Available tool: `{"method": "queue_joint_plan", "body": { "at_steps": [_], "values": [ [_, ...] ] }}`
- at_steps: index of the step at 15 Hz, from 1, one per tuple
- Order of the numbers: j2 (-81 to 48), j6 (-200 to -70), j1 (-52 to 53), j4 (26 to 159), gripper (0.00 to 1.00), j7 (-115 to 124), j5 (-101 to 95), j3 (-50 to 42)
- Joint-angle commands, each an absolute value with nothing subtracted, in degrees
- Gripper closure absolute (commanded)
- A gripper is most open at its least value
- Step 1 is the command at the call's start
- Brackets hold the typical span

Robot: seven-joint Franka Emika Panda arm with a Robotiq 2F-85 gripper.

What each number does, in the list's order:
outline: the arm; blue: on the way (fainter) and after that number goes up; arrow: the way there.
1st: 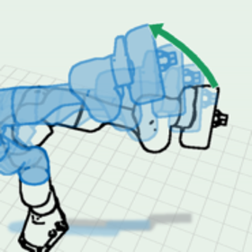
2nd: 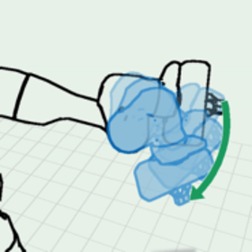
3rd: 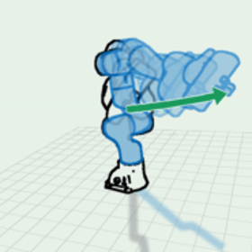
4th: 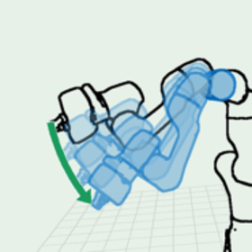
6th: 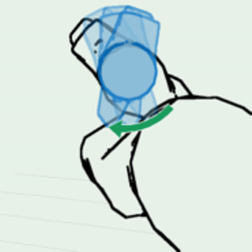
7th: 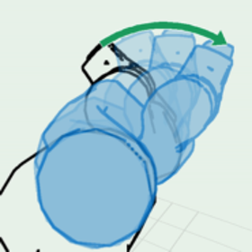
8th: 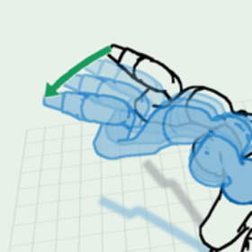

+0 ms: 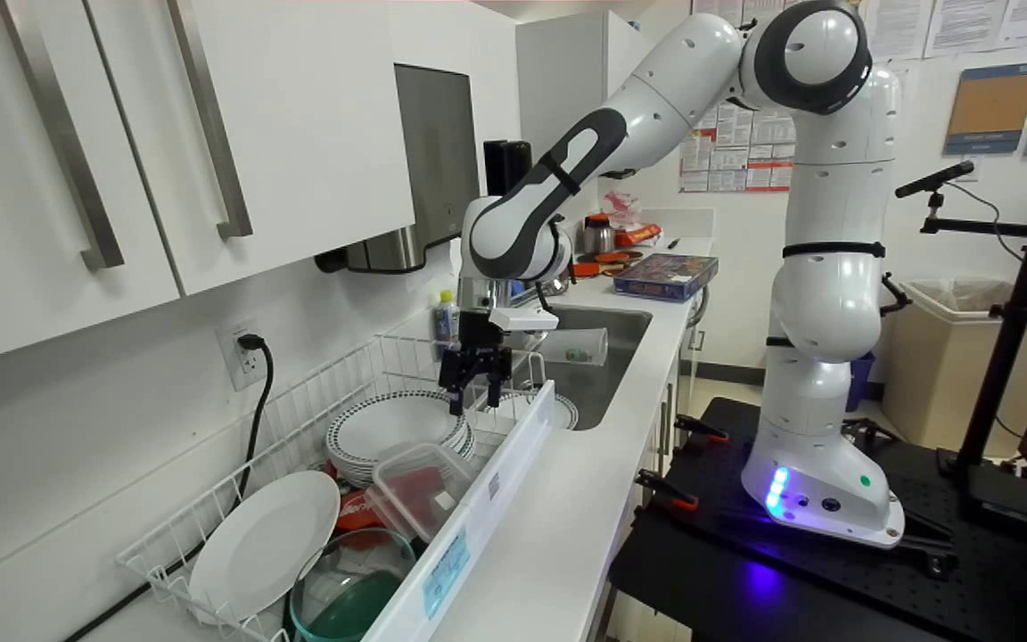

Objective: Take the clear lid from the dish rack and put it in the sink

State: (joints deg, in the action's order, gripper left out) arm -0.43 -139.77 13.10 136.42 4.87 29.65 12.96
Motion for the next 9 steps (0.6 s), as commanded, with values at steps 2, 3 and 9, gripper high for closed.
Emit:
{"method": "queue_joint_plan", "body": {
  "at_steps": [2, 3, 9],
  "values": [
    [-1.93, -140.99, 13.05, 135.45, 0.00, 6.07, 25.97, 12.97],
    [-2.22, -141.11, 13.00, 135.28, 0.00, 5.77, 24.72, 12.93],
    [-6.81, -141.95, 12.47, 132.45, 0.00, -2.34, 25.88, 13.20]
  ]
}}
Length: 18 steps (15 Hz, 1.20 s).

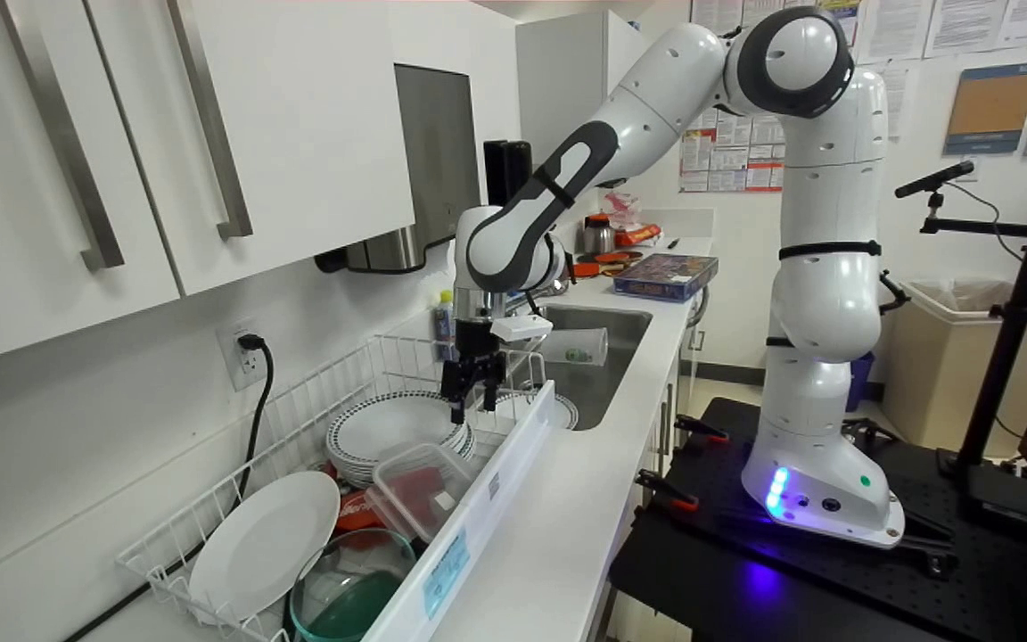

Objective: Take the clear lid from the dish rack and put it in the sink

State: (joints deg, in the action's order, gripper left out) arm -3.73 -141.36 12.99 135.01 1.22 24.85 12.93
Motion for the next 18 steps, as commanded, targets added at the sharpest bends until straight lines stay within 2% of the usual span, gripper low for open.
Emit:
{"method": "queue_joint_plan", "body": {
  "at_steps": [1, 18],
  "values": [
    [-7.72, -142.09, 12.40, 131.87, 0.00, -3.17, 25.97, 13.33],
    [-20.75, -146.90, 13.56, 124.23, 0.00, -3.67, 20.29, 16.22]
  ]
}}
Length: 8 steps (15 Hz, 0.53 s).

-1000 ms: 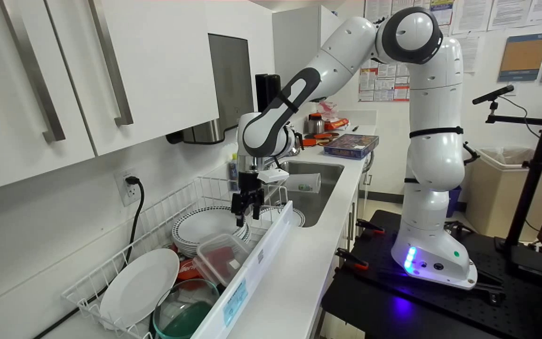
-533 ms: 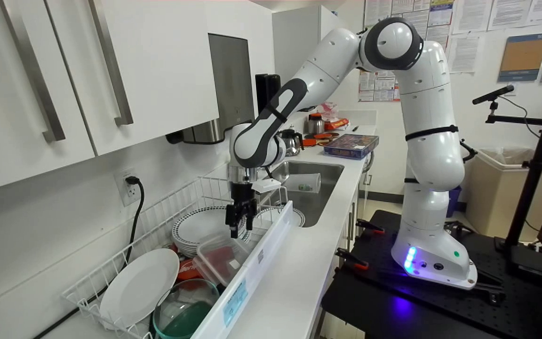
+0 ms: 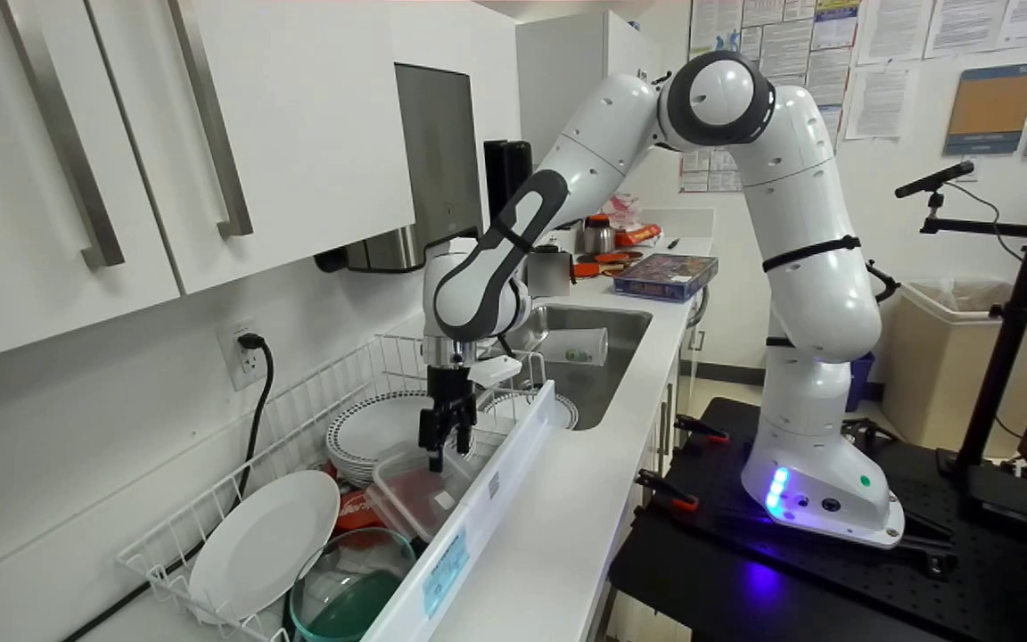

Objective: Take the clear lid from the dish rack and put it in the sink

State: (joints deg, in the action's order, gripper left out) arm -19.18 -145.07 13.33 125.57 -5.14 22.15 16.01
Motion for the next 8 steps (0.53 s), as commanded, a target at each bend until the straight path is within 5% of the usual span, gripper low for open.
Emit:
{"method": "queue_joint_plan", "body": {
  "at_steps": [1, 8],
  "values": [
    [-21.03, -147.20, 13.12, 124.01, 0.15, -4.47, 20.82, 16.71],
    [-19.84, -147.69, 10.45, 123.05, 0.70, -8.58, 25.85, 19.60]
  ]
}}
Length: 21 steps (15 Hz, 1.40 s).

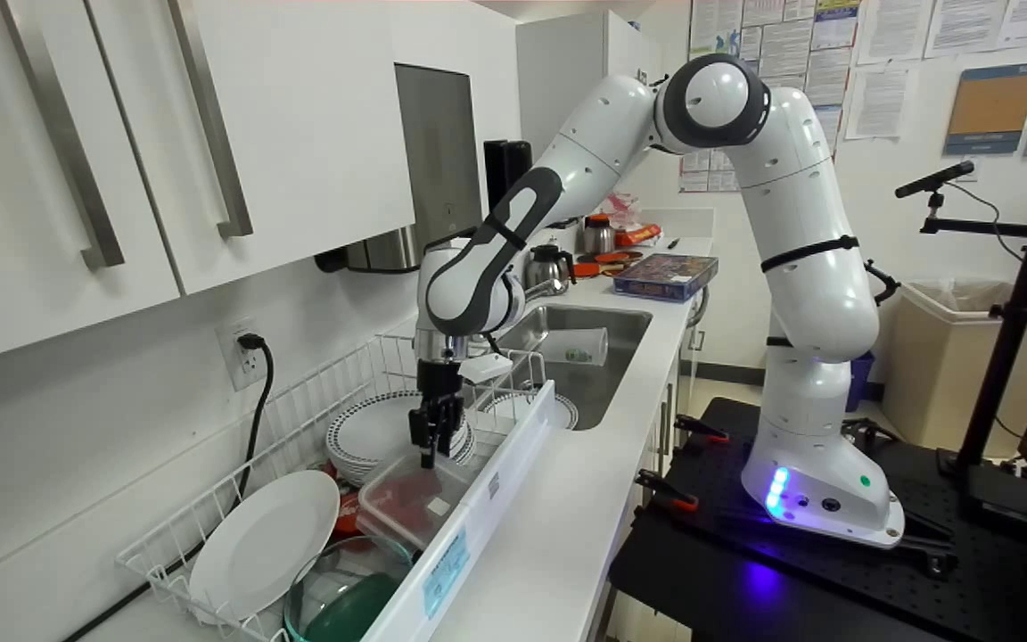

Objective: Take the clear lid from the dish rack and put it in the sink

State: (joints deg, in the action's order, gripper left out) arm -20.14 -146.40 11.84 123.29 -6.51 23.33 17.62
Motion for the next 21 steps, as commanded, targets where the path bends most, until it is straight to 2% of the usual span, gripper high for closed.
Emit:
{"method": "queue_joint_plan", "body": {
  "at_steps": [1, 2, 4, 6, 7, 8, 10, 15, 17, 21],
  "values": [
    [-19.20, -147.69, 9.99, 123.17, 0.78, -9.31, 26.71, 19.91],
    [-18.72, -147.67, 9.60, 123.21, 0.84, -10.06, 27.25, 20.11],
    [-18.06, -147.45, 8.88, 123.45, 0.88, -11.84, 28.75, 20.88],
    [-17.78, -147.15, 8.72, 123.38, 0.98, -12.55, 29.03, 20.76],
    [-17.83, -146.98, 8.64, 123.24, 0.99, -13.12, 29.50, 20.98],
    [-17.83, -146.76, 8.56, 123.14, 0.96, -13.71, 29.79, 21.27],
    [-17.91, -145.17, 8.25, 122.66, 0.99, -15.27, 30.44, 21.81],
    [-17.14, -138.89, 6.22, 121.23, 0.99, -21.95, 34.94, 23.55],
    [-16.90, -140.94, 7.47, 121.49, 0.99, -20.15, 34.47, 22.23],
    [-8.61, -144.39, 7.84, 126.79, 0.99, -15.52, 37.99, 21.56]
  ]
}}
